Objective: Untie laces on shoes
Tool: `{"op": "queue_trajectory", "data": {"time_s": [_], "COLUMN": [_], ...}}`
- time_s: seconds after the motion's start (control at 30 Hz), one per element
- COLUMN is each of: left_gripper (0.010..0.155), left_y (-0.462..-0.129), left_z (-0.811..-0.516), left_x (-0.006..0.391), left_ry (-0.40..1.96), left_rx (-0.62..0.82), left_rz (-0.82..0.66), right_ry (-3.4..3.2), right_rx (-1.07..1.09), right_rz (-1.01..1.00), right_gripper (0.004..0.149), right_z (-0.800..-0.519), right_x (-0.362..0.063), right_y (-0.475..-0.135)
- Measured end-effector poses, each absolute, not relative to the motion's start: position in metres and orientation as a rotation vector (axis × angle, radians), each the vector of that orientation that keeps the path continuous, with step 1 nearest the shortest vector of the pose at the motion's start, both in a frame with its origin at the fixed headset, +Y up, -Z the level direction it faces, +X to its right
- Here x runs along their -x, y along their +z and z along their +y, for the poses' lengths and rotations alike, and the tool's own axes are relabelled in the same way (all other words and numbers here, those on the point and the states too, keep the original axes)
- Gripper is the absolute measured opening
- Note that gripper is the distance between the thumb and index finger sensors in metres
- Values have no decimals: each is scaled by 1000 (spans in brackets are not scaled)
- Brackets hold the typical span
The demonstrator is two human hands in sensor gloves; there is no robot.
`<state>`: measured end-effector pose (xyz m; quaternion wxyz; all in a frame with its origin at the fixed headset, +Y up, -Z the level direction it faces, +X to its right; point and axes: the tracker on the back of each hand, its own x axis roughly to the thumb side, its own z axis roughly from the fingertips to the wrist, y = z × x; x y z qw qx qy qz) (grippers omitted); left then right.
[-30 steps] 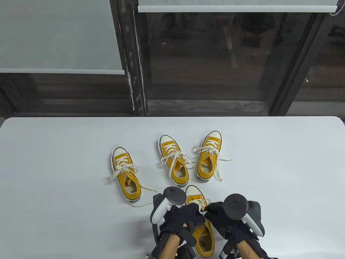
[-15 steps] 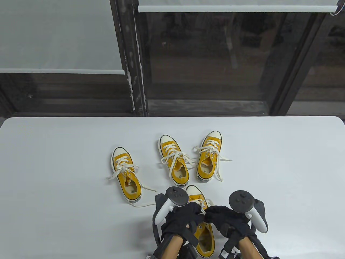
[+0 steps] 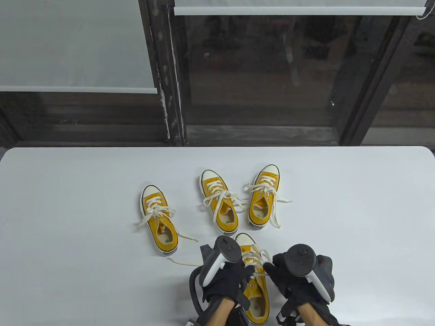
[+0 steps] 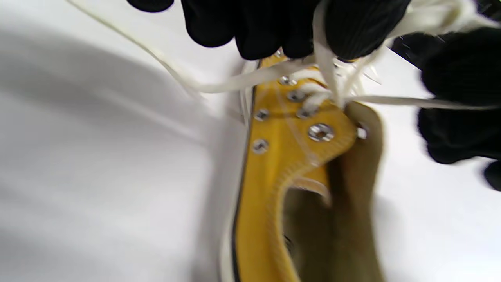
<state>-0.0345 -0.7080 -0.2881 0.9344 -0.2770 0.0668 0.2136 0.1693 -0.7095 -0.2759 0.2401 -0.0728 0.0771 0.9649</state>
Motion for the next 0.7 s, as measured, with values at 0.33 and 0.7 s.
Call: {"op": "queue_trajectory", "data": {"time_s": [0.33,0.7], "left_gripper": [69,48], "left_y": [-289,-284], "left_z": [-700,-683], "left_x": [39,64], "left_ry": [548,397], "left_rx": [548,359], "left_rz": [63,314], "right_ry": [2545,2761], "right_rx": [130,364], "right_rz": [261,118], "right_gripper": [31,38], "right_z": [-707,-693], "right_x": [-171,-185], "right_y": [-278,-273]}}
